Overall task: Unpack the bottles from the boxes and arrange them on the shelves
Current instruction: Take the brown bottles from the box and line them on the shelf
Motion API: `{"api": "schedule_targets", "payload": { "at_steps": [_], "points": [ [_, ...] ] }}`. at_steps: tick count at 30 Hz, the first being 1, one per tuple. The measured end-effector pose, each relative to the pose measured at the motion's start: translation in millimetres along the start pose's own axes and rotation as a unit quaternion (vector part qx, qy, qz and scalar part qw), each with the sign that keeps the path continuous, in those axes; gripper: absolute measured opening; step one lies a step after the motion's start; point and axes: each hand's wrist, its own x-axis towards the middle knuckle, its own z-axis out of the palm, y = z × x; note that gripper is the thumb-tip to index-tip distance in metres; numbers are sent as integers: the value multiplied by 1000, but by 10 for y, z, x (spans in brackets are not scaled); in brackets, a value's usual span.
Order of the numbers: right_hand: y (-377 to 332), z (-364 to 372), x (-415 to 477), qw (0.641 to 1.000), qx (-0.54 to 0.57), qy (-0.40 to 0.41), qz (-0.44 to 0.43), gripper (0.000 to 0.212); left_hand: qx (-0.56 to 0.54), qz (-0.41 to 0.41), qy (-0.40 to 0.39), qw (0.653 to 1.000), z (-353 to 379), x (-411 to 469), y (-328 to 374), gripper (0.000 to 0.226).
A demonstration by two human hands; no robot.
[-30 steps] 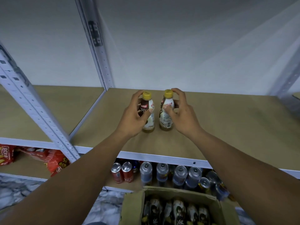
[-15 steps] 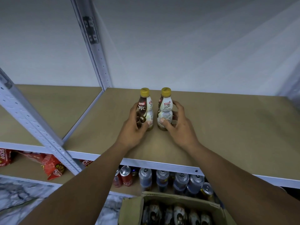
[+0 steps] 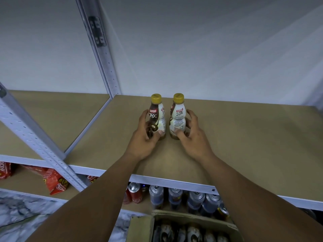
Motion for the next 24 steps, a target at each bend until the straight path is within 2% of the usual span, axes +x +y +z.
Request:
{"api": "schedule_targets", "payload": {
  "at_steps": [8,11,16,24],
  "points": [
    [46,6,32,996,-21,81,11,79,4,3,1,1000,0,-1,-9,84],
    [27,11,29,997,-13,70,12,85,6,5,5,1000,7,14,-13,85],
    [28,-19,44,999,1,28,20,79,30,5,20,999,36,29,41,93],
    [21,-12,31,998,28,59,1,78,6,-13,4,1000,21,16,15,100]
  ]
}}
